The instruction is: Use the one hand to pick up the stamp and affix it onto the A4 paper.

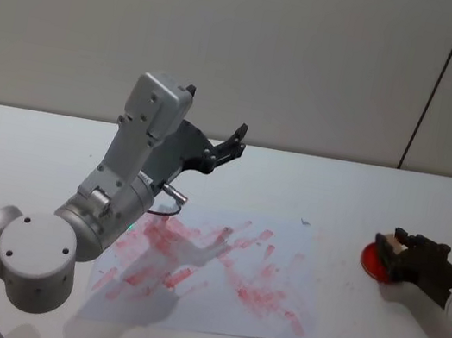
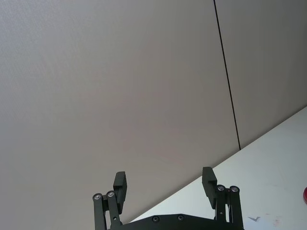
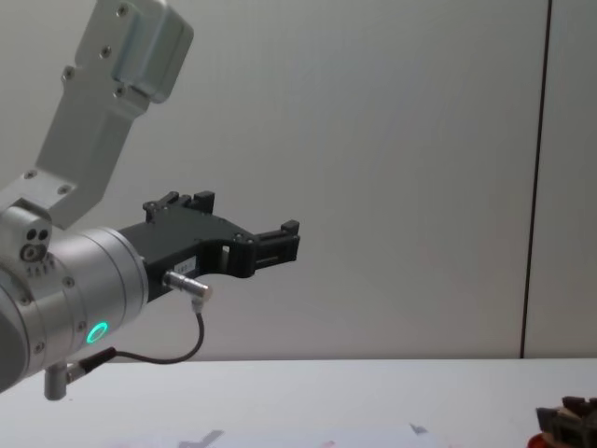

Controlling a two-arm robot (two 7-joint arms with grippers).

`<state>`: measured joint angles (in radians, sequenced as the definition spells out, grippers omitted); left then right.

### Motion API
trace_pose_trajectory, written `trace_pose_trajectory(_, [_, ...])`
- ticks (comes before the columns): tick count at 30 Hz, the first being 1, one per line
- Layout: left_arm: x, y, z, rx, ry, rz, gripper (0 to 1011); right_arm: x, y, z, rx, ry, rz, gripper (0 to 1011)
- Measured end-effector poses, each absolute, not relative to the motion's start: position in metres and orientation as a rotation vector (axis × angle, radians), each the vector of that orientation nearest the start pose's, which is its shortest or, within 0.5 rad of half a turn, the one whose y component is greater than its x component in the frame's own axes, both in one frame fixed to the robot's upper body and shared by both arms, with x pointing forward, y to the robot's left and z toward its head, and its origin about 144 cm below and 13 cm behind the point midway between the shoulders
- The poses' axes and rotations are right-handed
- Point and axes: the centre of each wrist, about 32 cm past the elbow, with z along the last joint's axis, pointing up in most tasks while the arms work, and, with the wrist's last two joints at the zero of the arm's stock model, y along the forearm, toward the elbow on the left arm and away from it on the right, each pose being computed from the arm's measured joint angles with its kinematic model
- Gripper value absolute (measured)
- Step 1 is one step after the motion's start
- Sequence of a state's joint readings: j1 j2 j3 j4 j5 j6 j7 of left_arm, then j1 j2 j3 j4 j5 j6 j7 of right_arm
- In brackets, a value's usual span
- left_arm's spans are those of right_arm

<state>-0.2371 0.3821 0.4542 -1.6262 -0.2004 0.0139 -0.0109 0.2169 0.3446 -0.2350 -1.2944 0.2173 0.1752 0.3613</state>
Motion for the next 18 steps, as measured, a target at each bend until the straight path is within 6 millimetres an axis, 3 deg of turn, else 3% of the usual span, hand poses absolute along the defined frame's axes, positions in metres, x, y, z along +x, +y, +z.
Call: trace_pose_trajectory(18, [0.4920, 0.1984, 1.2044, 0.061, -0.268, 1.124, 1002, 0.5150, -0.2881, 1.1240, -0.345, 0.137, -1.081, 868])
